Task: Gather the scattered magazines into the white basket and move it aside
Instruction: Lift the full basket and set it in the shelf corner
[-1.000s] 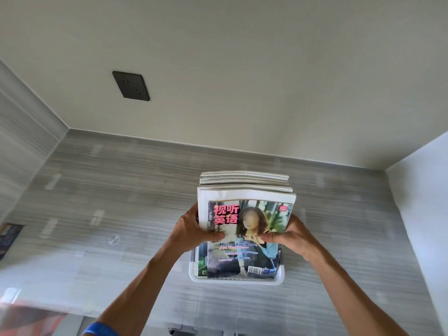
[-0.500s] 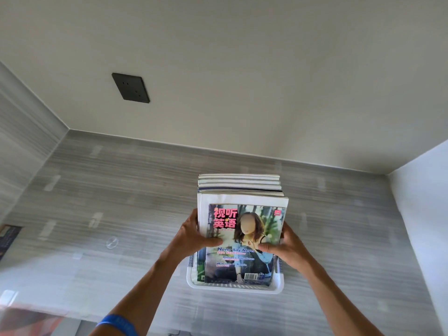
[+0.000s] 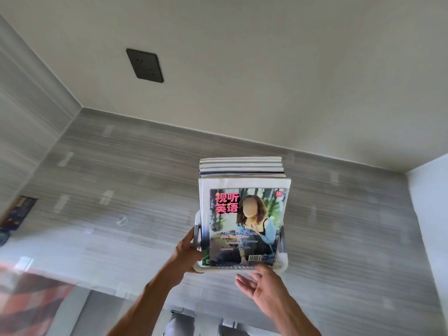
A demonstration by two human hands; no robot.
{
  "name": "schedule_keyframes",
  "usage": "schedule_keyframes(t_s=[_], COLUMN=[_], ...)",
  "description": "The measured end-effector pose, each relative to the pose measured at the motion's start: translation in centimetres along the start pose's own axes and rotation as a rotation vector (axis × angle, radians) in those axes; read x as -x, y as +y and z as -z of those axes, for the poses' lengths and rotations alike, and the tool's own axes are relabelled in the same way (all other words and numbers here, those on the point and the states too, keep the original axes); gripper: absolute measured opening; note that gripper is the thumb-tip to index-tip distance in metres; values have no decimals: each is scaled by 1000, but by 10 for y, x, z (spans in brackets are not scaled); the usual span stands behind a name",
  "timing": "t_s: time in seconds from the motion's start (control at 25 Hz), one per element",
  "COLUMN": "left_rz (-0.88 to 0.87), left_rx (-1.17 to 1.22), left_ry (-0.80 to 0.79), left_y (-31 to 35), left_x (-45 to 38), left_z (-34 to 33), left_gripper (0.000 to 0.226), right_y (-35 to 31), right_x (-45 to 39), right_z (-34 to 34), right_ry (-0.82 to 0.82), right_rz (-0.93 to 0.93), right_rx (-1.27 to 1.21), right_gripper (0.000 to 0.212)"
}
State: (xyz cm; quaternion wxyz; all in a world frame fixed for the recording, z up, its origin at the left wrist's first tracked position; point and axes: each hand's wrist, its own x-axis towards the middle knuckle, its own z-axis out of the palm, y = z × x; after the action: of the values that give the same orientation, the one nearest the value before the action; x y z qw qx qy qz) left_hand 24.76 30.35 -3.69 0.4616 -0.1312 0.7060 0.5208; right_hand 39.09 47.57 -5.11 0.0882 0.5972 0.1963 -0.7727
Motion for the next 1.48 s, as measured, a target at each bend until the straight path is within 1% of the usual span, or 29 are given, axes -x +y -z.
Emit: schedule_keyframes(t_s=[0.08,0.16,0.2,0.24,0.28,0.32,0.36,0.44,0.48,0.52,0.56,0.6,0.64,0.68,0.72,0.76,0.8,0.84,0.92,1.0,1.08,1.16,1.24,1.36,1.48], left_rz=[1,14,23,39,36,-5,-105,-476,-640,-735,-742,-669,-566,-479,-432,-435,-473,-524,-613,-642,-609,-561,-522,-521,-512], left_rx=[111,207,209,187,110,-27,-175,-372,-470,-585,-704,-789,-841,-847,-800,-736,-705,-705,-775,-796,-770,-743,-708,-698,-692], left_ry=[64,124,147,178,223,292,410,748,872,942,952,886,756,589,433,351,341,368,480,535,540,573,592,608,643], left_y=[-9,-15,-16,-16,-15,-9,2,36,57,79,100,120,138,150,157,157,152,145,138,143,144,131,114,109,107], left_x=[7,15,22,29,36,43,51,67,71,71,66,59,51,44,39,34,32,30,26,25,25,28,31,35,39], left_z=[7,9,9,11,17,27,41,83,103,119,131,137,139,139,139,141,143,144,149,160,187,223,261,310,346], left_gripper=[84,80,77,72,70,70,68,54,50,51,57,67,76,78,72,63,57,56,62,65,63,63,69,81,81], right_y=[-18,-27,-24,-15,-2,11,21,39,45,49,51,49,45,41,38,36,37,39,42,43,48,64,81,102,126], right_x=[-2,-4,-6,-9,-10,-11,-12,-14,-14,-12,-10,-7,-7,-8,-11,-13,-16,-18,-21,-28,-38,-46,-52,-62,-65], right_z=[-15,-36,-47,-58,-69,-78,-87,-107,-112,-112,-109,-105,-101,-98,-98,-99,-101,-102,-110,-125,-146,-167,-192,-236,-268], right_ry=[-46,-79,-80,-76,-86,-90,-83,-104,-128,-151,-163,-168,-166,-157,-145,-135,-126,-122,-147,-173,-179,-182,-177,-189,-210], right_rz=[26,74,104,136,153,159,153,138,128,114,110,120,143,167,195,219,236,249,267,289,303,289,291,293,244], right_rx=[84,174,208,255,301,317,304,274,278,299,330,359,381,400,432,465,496,515,533,548,595,639,679,695,699], right_gripper=[19,25,27,30,33,37,40,46,48,49,49,48,47,46,44,42,40,38,35,34,33,32,33,33,29])
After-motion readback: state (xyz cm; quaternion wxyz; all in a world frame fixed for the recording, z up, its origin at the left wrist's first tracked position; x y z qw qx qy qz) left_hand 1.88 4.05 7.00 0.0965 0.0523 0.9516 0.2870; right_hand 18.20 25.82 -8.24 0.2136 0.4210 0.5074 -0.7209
